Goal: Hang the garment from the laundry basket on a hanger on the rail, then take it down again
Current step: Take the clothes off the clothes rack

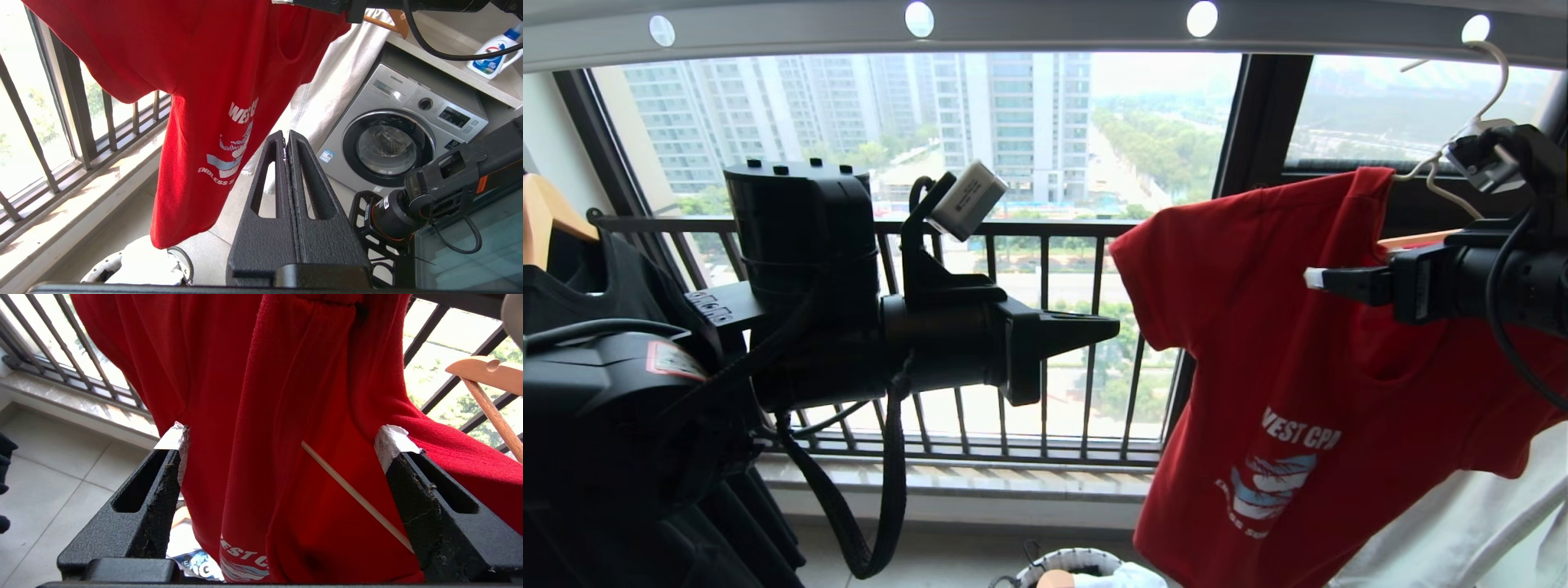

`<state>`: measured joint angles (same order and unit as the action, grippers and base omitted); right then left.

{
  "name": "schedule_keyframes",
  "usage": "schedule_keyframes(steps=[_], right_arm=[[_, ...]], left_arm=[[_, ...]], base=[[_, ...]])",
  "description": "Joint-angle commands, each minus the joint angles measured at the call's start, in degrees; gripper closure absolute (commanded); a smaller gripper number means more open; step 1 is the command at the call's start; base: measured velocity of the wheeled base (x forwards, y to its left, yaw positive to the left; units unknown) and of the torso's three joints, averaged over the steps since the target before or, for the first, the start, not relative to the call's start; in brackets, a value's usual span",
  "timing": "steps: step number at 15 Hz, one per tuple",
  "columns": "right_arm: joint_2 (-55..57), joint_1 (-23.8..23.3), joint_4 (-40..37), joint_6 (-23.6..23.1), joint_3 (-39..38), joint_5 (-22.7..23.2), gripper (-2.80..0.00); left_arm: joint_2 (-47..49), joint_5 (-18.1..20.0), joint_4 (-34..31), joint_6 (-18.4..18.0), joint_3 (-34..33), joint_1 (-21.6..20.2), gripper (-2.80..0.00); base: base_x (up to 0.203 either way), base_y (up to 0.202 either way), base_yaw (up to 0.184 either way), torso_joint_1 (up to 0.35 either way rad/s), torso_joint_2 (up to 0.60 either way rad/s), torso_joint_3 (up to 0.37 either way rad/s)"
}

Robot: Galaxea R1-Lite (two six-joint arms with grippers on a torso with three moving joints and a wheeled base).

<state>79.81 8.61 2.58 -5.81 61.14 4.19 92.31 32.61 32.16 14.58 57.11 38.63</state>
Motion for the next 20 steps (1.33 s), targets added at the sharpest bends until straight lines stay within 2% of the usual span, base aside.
schedule_keyframes(steps=[1, 2, 3, 12, 17, 20], right_arm=[[-0.53, 2.14, -0.06, -0.06, 0.17, -0.42, -2.80], [-1.63, 3.24, -0.35, -0.08, -0.02, -0.63, -2.80], [-1.93, 3.96, -0.47, -0.07, -0.32, -1.47, 0.00], [0.00, 4.13, -0.04, 0.09, 0.29, -2.34, 0.00], [-0.35, 4.08, 1.85, 0.12, 0.32, -5.11, 0.00], [-2.52, 4.04, -0.81, 0.18, -0.22, -5.25, 0.00]], left_arm=[[-0.11, 0.17, 0.18, 0.10, 0.02, -0.01, 0.00], [-0.11, 0.13, 0.18, 0.10, 0.02, 0.01, 0.00], [-0.11, 0.09, 0.18, 0.10, 0.02, 0.04, 0.00], [-0.20, -0.35, 0.18, 0.03, 0.02, 0.03, 0.00], [-0.20, -0.35, 0.16, 0.01, 0.02, 0.04, 0.00], [-0.20, -0.35, 0.11, 0.01, 0.02, 0.04, 0.00]], base=[[0.000, 0.000, 0.000, 0.000, 0.00, 0.000], [0.000, 0.000, 0.000, 0.000, 0.00, 0.000], [0.000, 0.000, 0.000, 0.000, 0.00, 0.000], [0.000, 0.000, 0.000, 0.000, 0.00, 0.000], [0.000, 0.000, 0.000, 0.000, 0.00, 0.000], [0.000, 0.000, 0.000, 0.000, 0.00, 0.000]])
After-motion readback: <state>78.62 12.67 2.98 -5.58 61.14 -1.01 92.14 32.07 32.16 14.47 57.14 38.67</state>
